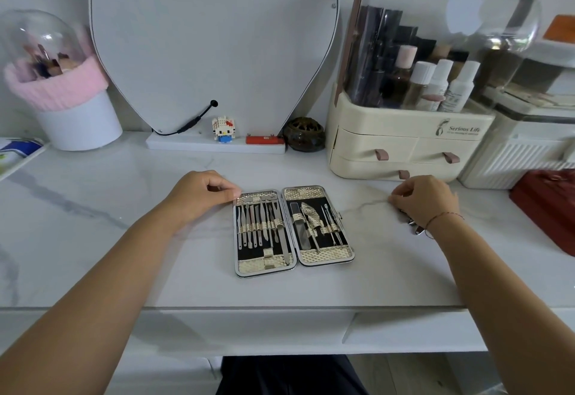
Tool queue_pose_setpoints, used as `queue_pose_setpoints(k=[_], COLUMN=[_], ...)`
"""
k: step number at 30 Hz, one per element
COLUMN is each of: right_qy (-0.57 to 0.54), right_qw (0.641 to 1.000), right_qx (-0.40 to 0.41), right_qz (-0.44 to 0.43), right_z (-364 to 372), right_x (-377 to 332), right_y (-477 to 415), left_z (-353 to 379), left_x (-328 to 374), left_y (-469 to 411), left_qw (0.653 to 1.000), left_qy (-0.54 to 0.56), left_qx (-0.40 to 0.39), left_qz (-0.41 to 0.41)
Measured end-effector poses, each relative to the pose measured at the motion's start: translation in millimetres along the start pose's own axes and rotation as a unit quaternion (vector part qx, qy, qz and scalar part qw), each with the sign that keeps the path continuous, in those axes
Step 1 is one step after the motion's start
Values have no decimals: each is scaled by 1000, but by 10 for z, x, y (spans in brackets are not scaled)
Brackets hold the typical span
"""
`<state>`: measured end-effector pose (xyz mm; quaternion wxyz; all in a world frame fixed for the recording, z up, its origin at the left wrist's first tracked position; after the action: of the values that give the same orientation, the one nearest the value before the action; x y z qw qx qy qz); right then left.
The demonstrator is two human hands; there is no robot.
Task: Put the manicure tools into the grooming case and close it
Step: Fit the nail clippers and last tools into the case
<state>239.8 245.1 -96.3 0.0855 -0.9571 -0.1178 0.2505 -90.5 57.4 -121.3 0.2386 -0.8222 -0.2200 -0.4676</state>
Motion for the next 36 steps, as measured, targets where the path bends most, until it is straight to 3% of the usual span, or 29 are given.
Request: queue_pose_setpoints(k=[13,22,27,29,32,36], right_qy=[-133,31,53,16,-125,-320], right_qw=[987,987,978,974,958,905], right_qx=[-70,-75,-89,-115,-156,-199], right_qz=[-54,-136,-180,-196,-207,-196], right_z=[38,68,223,262,245,189], right_x=[-108,-228,-369,-486,-761,-1203], right_y=[22,72,115,147,187,227], left_z=[0,-1,-13,-25,-19,180], left_x=[4,20,10,26,205,662], left_y=[5,11,7,-8,-42,-67], left_qw=[1000,1000,1000,1000,998,997], left_qy=[3,4,-3,2,-5,22], left_qx=[-4,-3,13,28,41,-14], left_qz=[-2,-2,2,7,41,75])
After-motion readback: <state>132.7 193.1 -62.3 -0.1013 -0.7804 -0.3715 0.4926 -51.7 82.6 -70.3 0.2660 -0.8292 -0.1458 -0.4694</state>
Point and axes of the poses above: each hand's wrist, its own y-axis away from the middle knuckle, its own z-axis out of the palm, x = y × z, the point moved 5 cm from there along -y, towards the middle knuckle, and after that the axes turned 9 degrees about x, right-handed, at the moved point
